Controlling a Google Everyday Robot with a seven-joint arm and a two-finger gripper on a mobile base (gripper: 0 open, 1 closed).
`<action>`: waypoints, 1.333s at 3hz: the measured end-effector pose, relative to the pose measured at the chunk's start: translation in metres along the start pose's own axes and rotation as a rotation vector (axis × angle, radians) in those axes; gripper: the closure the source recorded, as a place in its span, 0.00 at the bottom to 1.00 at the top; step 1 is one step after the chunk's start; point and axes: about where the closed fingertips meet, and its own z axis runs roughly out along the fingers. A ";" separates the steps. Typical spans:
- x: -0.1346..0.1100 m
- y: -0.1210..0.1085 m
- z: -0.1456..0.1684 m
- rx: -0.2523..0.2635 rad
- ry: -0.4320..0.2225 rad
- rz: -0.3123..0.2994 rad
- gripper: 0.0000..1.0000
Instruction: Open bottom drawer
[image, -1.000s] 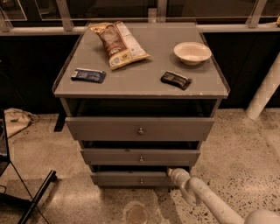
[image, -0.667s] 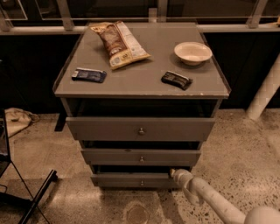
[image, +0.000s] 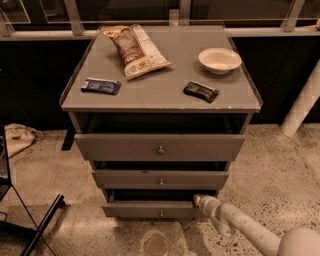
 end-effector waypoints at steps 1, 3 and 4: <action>0.006 -0.001 -0.005 0.000 0.030 0.016 1.00; 0.047 0.000 -0.039 -0.036 0.230 0.068 1.00; 0.064 0.006 -0.061 -0.086 0.310 0.078 1.00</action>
Offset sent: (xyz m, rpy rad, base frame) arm -0.0927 -0.0182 -0.0125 0.0467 0.3646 0.0527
